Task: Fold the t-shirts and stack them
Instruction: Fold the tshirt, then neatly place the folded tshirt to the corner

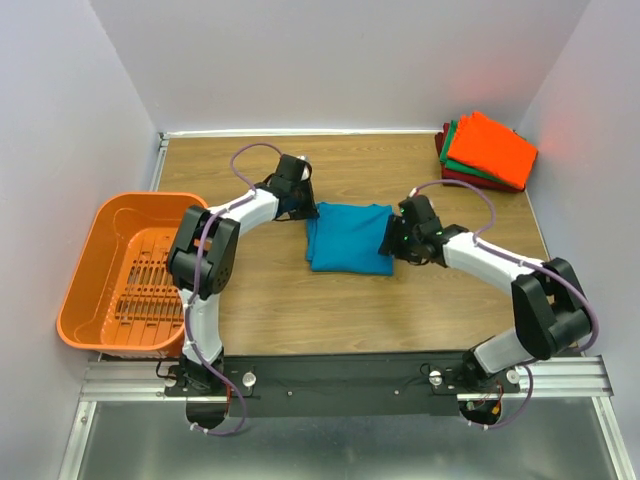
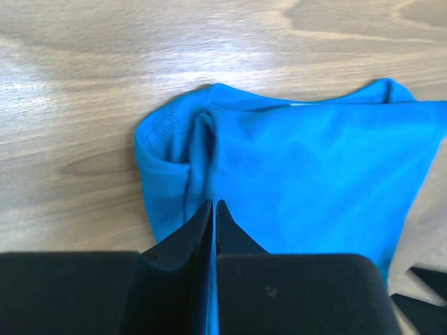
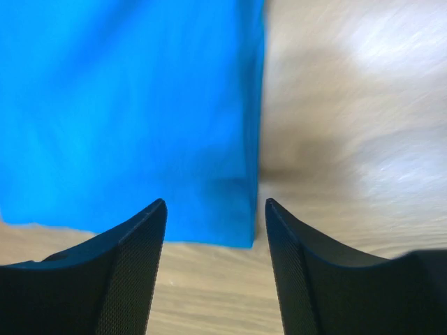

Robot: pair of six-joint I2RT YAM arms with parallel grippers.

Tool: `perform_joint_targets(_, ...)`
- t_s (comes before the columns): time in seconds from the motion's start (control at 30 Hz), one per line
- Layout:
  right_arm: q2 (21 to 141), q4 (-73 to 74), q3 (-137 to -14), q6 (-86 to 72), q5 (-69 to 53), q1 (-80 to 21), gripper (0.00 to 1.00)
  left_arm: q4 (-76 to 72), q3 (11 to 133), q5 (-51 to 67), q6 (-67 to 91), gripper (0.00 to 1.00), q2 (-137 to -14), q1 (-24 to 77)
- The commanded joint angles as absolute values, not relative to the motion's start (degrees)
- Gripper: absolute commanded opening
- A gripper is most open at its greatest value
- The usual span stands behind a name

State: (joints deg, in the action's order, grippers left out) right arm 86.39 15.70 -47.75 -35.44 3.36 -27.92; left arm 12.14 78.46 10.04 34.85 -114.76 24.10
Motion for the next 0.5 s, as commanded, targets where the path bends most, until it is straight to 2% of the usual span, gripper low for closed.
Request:
perform_joint_targets(0.0, 84.81, 16.70, -52.46, -34.37, 3.80, -21.81, 0.71, 12.22, 78.58, 11.60, 33.22, 0.11, -107.85, 24.61)
perform_joint_targets(0.07, 88.22, 16.44, -55.26, -33.32, 1.15, -17.60, 0.79, 11.96, 75.52, 11.69, 33.40, 0.11, -105.22, 25.13)
perform_joint_targets(0.2, 94.37, 13.90, -58.35, -30.94, -3.59, -14.95, 0.86, 10.64, 69.88, 11.86, 33.57, 0.09, -101.61, 28.29)
perform_joint_targets(0.47, 99.93, 6.77, -58.89, -31.38, -10.90, -14.06, 0.87, 4.32, 58.72, 13.44, 35.68, 0.08, -100.10, 34.45)
